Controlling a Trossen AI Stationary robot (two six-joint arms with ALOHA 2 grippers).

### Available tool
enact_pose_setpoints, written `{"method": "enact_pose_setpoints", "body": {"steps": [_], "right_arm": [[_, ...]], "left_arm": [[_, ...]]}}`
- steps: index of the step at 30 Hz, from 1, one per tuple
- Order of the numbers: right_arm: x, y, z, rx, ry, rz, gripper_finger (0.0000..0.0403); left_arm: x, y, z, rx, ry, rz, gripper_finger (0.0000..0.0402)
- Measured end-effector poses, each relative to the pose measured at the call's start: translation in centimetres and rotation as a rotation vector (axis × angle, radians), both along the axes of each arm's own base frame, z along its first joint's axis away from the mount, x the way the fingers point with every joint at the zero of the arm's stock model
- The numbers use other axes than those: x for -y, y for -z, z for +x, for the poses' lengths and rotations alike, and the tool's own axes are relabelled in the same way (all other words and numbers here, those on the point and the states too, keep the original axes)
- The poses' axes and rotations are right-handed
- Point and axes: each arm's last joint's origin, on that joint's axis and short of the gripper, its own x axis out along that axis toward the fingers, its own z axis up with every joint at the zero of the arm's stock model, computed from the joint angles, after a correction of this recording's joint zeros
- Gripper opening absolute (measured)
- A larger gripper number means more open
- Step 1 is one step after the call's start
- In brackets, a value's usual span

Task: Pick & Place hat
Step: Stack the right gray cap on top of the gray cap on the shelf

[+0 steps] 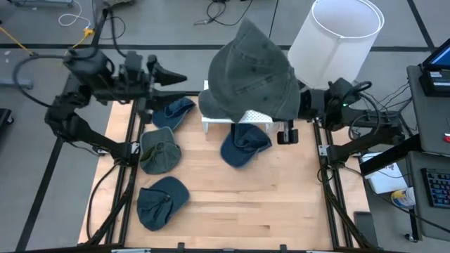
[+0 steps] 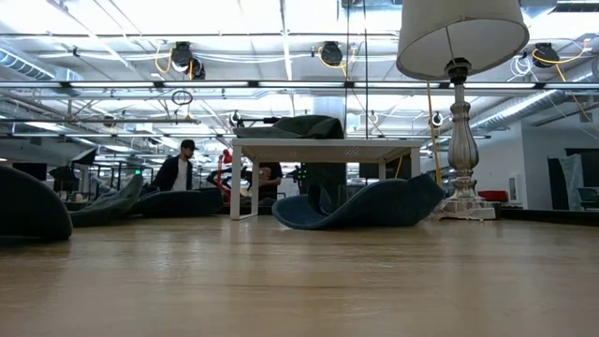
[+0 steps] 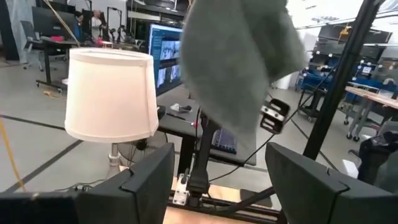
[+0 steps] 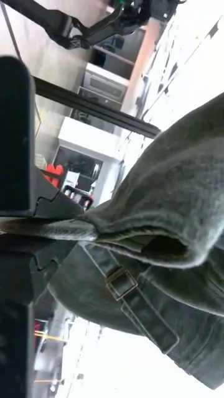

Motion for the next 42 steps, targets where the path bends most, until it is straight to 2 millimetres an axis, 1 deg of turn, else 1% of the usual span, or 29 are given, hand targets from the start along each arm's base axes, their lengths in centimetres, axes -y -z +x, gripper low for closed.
{"method": "enact_pose_setpoints", "body": {"steps": [5,12,15,19,21,23,27,30,31,33,35,39,42], "right_arm": [[-0.1,0.6,1.1,-0.002,-0.01,-0.022,0.0003],[-0.1,0.8,1.5,-0.006,-0.009,-0.025,0.0003],[-0.1,1.0,1.7,-0.023,-0.01,-0.023,0.0003],[-0.1,0.9,1.6,-0.017,-0.008,-0.023,0.0003],[-0.2,0.8,1.5,-0.011,-0.01,-0.025,0.0003],[-0.2,0.8,1.5,-0.012,-0.012,-0.023,0.0004],[-0.1,0.9,1.6,-0.02,-0.009,-0.02,0.0025],[-0.1,1.2,1.7,-0.056,-0.006,-0.018,0.0043],[-0.1,1.3,1.8,-0.071,-0.007,-0.015,0.0049],[-0.1,1.6,1.9,-0.113,-0.015,-0.001,0.006],[-0.1,1.7,1.5,-0.163,-0.021,0.023,0.0072],[0.0,2.1,0.3,-0.307,-0.037,0.083,0.0096],[0.0,2.5,-0.9,-0.427,-0.068,0.161,0.0108]], "left_arm": [[-0.1,1.9,2.5,0.052,0.018,-0.004,0.0257],[0.1,4.4,5.3,0.146,0.136,-0.034,0.0257],[0.1,4.9,6.0,0.223,0.185,-0.056,0.0257],[0.1,4.7,6.1,0.317,0.298,-0.107,0.0251],[0.0,4.7,6.0,0.315,0.329,-0.138,0.0232],[0.0,4.7,6.0,0.311,0.33,-0.171,0.0199],[-0.4,4.7,6.0,0.316,0.292,-0.227,0.0108],[-0.4,4.5,5.9,0.329,0.305,-0.242,0.0032],[-0.4,4.5,5.9,0.33,0.308,-0.24,0.0018],[-0.8,4.5,5.9,0.321,0.302,-0.265,0.0015],[-1.4,4.6,5.8,0.305,0.298,-0.328,0.0015],[-2.8,4.8,5.2,0.262,0.309,-0.371,0.0008],[-4.4,5.1,4.4,0.198,0.311,-0.418,0.0007]]}}
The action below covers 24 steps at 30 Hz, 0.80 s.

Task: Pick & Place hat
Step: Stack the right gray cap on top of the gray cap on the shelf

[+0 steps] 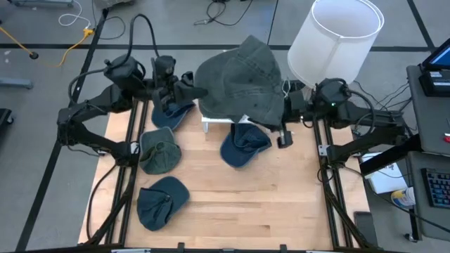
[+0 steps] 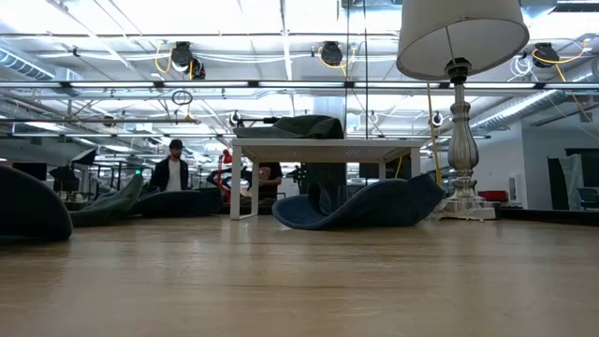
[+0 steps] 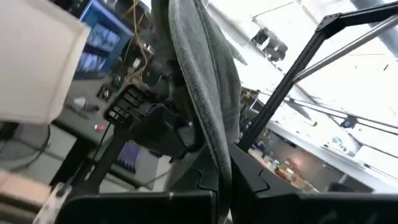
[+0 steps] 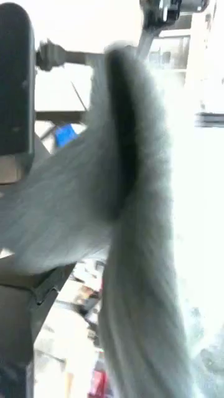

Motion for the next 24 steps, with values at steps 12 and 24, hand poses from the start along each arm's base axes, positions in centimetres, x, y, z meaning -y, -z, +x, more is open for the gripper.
{"method": "enact_pose_setpoints", "body": {"steps": [12,24], "right_arm": [[-2.1,0.3,-5.5,-0.217,-0.135,0.09,0.0118],[-3.4,0.3,-6.6,-0.237,-0.142,0.107,0.0097]], "left_arm": [[-6.0,-0.2,-3.2,-0.068,0.088,-0.118,0.0006],[-12.3,1.9,-6.3,-0.278,0.101,-0.375,0.0006]]}}
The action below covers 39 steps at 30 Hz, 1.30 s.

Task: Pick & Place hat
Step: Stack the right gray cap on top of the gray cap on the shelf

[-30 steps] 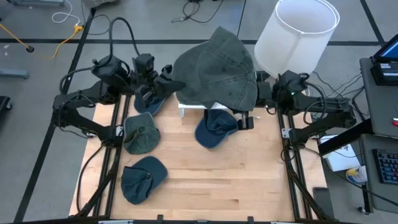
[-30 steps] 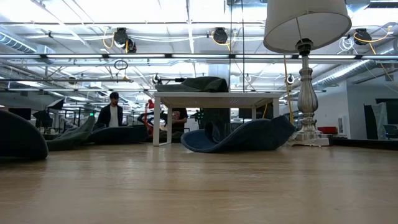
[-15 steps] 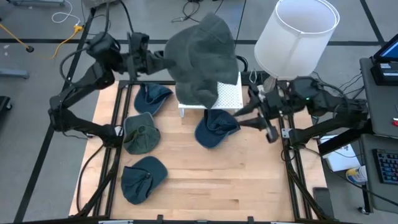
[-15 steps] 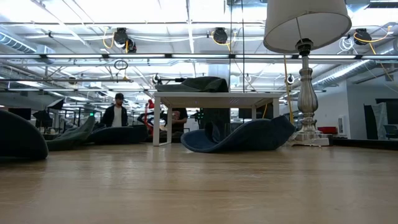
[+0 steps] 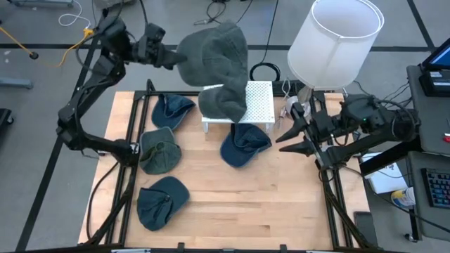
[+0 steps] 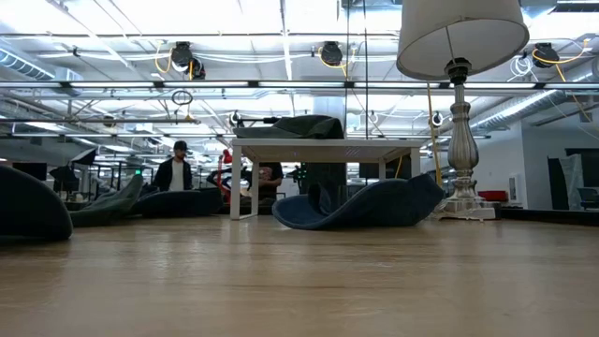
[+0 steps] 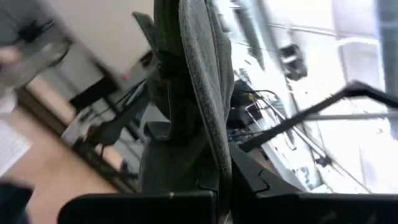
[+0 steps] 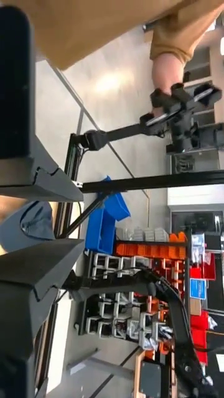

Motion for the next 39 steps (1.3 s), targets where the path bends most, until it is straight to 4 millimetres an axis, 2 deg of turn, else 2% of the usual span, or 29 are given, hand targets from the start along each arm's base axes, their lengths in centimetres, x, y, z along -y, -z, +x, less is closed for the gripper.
{"method": "enact_pose_setpoints", "body": {"steps": [3,8,15,23,27,32,39], "right_arm": [[0.0,0.0,0.0,-0.004,0.005,-0.003,0.0093],[0.0,0.2,0.0,-0.014,0.004,-0.021,0.0091],[0.0,0.3,0.0,-0.025,0.003,-0.037,0.0091],[0.0,0.4,0.0,-0.007,0.001,-0.091,0.0091],[0.0,0.4,0.0,-0.007,0.002,-0.093,0.0091],[0.0,0.4,0.0,-0.01,0.003,-0.085,0.0091],[0.0,0.4,0.0,-0.016,0.006,-0.067,0.0091]], "left_arm": [[-1.7,1.4,-0.4,-0.073,-0.042,-0.079,0.0006],[-4.6,3.6,0.1,-0.141,-0.074,-0.175,0.0006],[-7.4,6.5,1.1,-0.213,-0.046,-0.247,0.0006],[-8.2,10.4,0.9,-0.323,-0.043,-0.249,0.0006],[-8.7,13.0,0.6,-0.345,-0.059,-0.319,0.0006],[-8.9,15.5,0.6,-0.3,-0.063,-0.351,0.0006],[-9.0,17.9,0.6,-0.208,-0.027,-0.407,0.0006]]}}
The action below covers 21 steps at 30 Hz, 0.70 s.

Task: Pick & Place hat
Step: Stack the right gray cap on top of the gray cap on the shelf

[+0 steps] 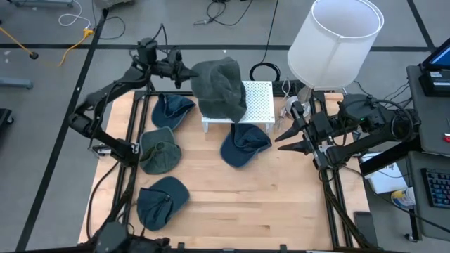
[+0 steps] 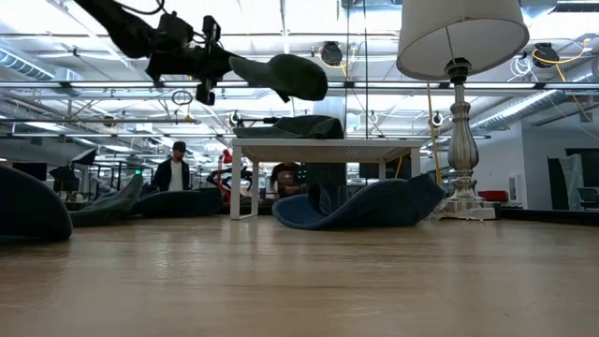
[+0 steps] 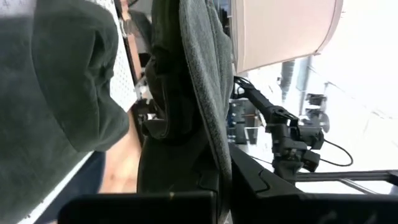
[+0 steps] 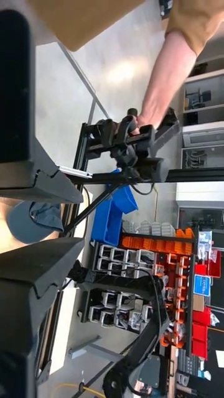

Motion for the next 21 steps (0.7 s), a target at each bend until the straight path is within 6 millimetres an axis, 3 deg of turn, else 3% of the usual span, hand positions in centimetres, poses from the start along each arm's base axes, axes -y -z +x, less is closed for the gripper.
{"method": "enact_pose_setpoints", "body": {"steps": [12,21], "right_arm": [[0.2,0.2,0.1,-0.019,0.076,0.009,0.0091],[0.2,0.4,0.1,-0.043,0.073,0.003,0.0091]], "left_arm": [[1.0,4.4,-0.5,0.0,-0.005,-0.072,0.0006],[1.2,4.8,-0.7,0.036,-0.01,-0.03,0.0006]]}}
